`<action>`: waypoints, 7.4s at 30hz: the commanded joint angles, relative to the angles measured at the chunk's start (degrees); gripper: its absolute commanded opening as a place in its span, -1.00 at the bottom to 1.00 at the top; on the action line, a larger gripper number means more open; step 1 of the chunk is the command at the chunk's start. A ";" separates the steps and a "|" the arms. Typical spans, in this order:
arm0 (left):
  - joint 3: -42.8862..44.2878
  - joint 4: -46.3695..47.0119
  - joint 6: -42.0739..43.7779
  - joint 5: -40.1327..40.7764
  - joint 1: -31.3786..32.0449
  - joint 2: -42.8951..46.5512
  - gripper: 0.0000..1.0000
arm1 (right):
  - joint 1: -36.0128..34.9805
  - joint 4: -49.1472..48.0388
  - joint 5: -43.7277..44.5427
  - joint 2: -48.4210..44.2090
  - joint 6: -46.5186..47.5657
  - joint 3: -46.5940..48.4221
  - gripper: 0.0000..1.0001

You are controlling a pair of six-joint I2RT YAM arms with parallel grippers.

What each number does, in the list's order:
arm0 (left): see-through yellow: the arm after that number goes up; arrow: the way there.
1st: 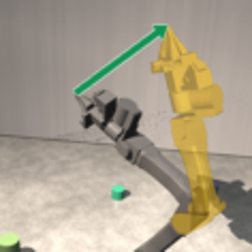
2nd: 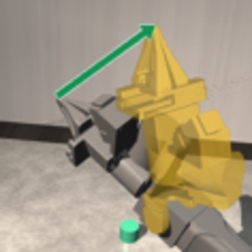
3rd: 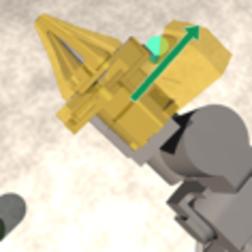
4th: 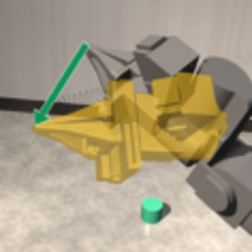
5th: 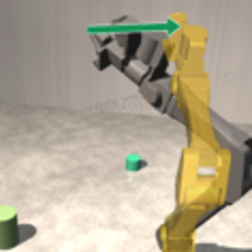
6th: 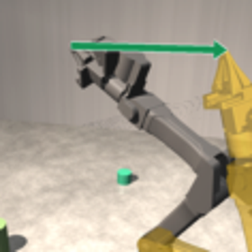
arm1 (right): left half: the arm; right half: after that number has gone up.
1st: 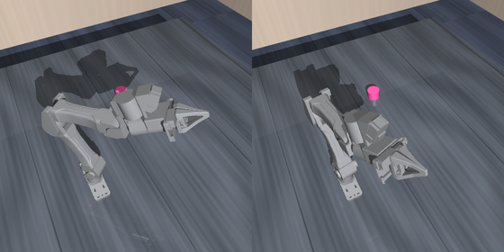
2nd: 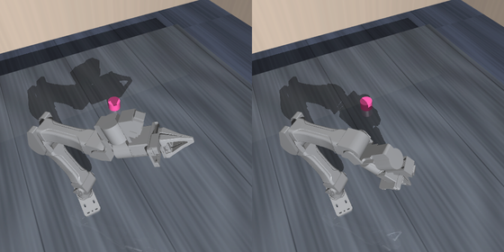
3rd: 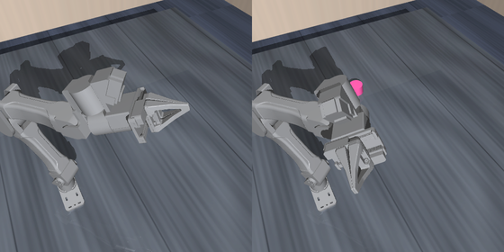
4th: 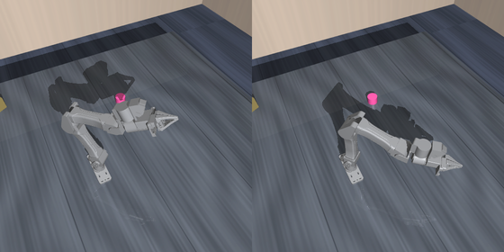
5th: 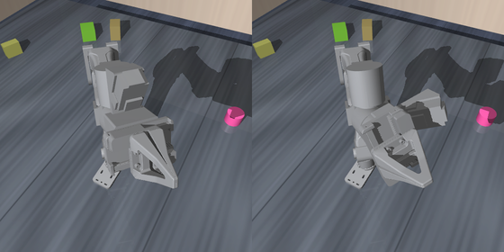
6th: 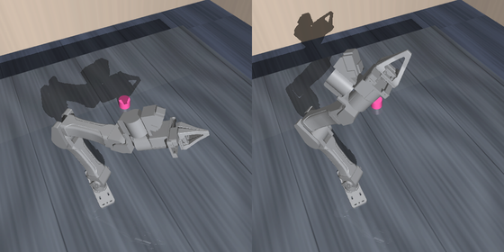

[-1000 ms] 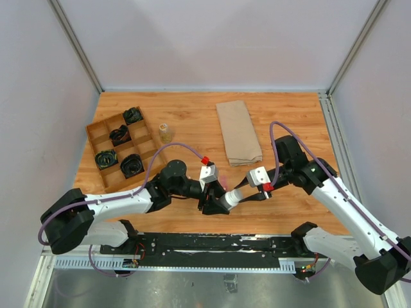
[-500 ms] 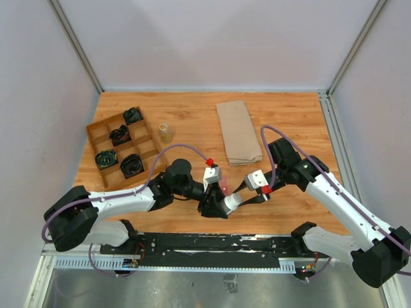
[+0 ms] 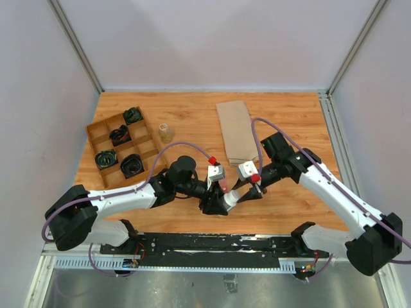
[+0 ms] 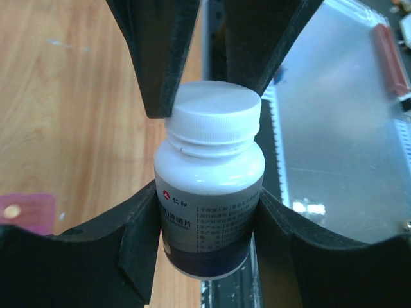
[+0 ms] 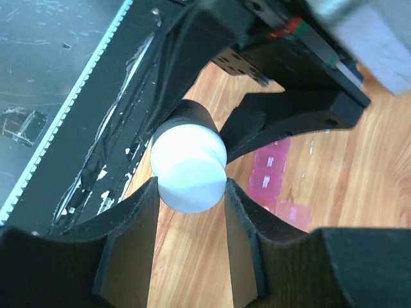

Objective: Sort the pills into containers
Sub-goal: Screw the lid of the pill bottle onto the pill bottle.

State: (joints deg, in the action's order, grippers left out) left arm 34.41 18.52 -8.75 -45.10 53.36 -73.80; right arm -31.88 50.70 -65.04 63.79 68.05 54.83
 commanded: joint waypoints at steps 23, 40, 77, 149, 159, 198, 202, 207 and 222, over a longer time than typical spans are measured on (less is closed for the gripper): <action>0.11 7.35 9.17 20.16 -0.01 1.69 -0.99 | 1.99 2.12 7.71 13.22 -27.89 12.07 0.35; -6.61 15.57 2.90 2.59 -0.06 5.63 -0.99 | 8.06 10.24 -6.24 -0.32 -1.65 8.78 0.81; -6.29 19.44 0.32 -6.48 -0.01 2.16 -0.99 | -4.36 15.30 -7.90 7.07 14.35 8.95 0.19; -11.99 29.73 -0.77 0.70 1.94 -1.43 -1.00 | 4.34 17.73 -12.38 -5.10 24.32 0.12 1.00; -10.85 29.68 0.58 0.13 3.25 -2.65 -1.00 | -2.48 14.00 -5.39 3.09 16.09 2.49 0.70; -15.20 34.43 1.26 16.91 3.69 6.32 -0.99 | -5.45 -3.80 4.67 5.31 -15.01 2.88 -0.39; -16.87 35.62 2.12 29.51 5.40 8.99 -1.00 | -5.47 -6.31 10.38 8.81 -23.49 4.46 -0.46; -16.10 35.48 4.88 41.76 7.55 7.60 -1.00 | -5.63 -6.35 17.94 16.48 -34.42 8.51 -0.49; -15.29 34.51 2.51 41.40 7.85 -0.49 -0.99 | -1.90 -7.03 14.96 16.12 -40.55 11.24 0.50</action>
State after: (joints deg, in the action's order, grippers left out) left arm 17.23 44.23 -4.51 -0.91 61.23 -73.56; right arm -35.79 41.56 -47.77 83.79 27.38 65.76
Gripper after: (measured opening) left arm 0.561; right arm 0.581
